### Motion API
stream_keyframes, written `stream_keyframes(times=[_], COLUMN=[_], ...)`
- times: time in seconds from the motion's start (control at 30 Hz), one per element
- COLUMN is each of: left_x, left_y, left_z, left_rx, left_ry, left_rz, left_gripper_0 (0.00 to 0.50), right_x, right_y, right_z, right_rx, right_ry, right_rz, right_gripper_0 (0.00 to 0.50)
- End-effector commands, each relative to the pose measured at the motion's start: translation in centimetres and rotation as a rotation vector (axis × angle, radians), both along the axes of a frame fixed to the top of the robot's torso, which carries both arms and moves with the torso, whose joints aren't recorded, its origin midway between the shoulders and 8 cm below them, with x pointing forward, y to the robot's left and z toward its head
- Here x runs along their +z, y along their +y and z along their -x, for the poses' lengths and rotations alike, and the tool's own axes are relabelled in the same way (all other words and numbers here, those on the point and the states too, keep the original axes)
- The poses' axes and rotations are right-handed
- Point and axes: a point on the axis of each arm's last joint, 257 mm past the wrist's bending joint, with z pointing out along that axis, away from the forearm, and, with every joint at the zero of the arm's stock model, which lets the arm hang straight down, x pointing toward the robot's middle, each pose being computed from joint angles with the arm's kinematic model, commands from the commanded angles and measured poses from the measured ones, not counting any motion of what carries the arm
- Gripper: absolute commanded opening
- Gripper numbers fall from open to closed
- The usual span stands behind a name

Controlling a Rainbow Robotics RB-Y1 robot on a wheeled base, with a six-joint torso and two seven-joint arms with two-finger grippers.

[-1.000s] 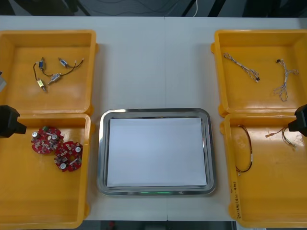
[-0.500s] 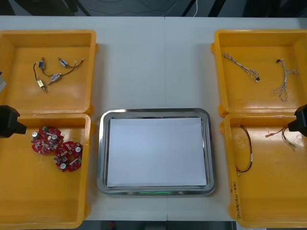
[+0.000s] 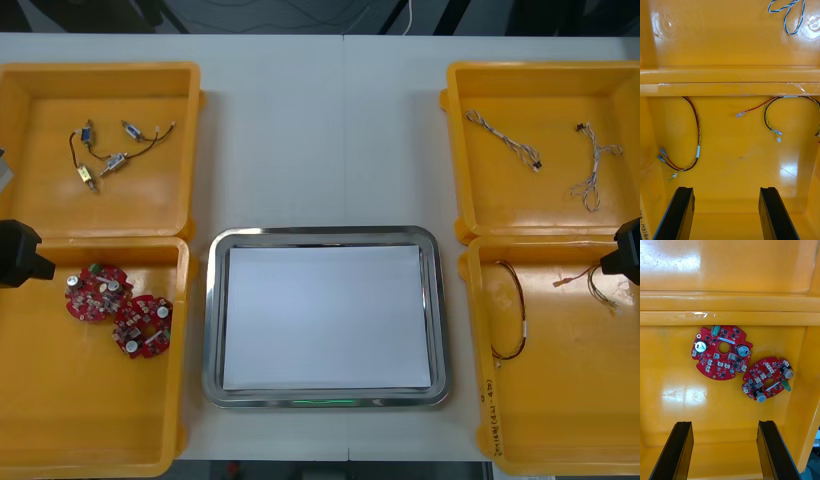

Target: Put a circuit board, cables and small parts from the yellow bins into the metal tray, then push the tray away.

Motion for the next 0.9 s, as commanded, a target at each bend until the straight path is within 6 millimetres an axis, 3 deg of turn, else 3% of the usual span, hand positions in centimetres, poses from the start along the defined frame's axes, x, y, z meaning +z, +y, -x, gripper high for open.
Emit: stream_keyframes(times=[0.03, 0.1, 0.17, 0.3, 0.5, 0.9], left_x=[1.2, 1.2, 0.0, 0.3, 0.4, 0.4], left_y=[1.6, 1.6, 1.8, 2.4, 2.8, 3.5], left_z=[0.5, 0.5, 0.9, 0.8, 0.7, -1.2], left_rx=[-0.049, -0.049, -0.035, -0.028, -0.023, -0.019], left_ry=[-0.018, -0.018, 0.015, 0.012, 0.007, -0.091], left_rz=[-0.073, -0.073, -0.063, -0.087, -0.102, -0.11], left_gripper_0=[0.5, 0.5, 0.5, 0.5, 0.5, 0.5], right_x=[1.2, 1.2, 1.2, 1.2, 2.8, -0.8], right_y=[-1.6, -1.6, -1.6, -1.6, -2.4, -0.9], right_z=[0.2, 0.2, 0.2, 0.2, -0.2, 1.2], right_rx=[-0.013, -0.013, -0.013, -0.013, -0.043, -0.055], right_ry=[-0.019, -0.019, -0.019, -0.019, -0.075, -0.011], right_rz=[0.039, 0.039, 0.039, 0.039, 0.041, -0.031], right_gripper_0=[0.5, 0.5, 0.5, 0.5, 0.5, 0.5])
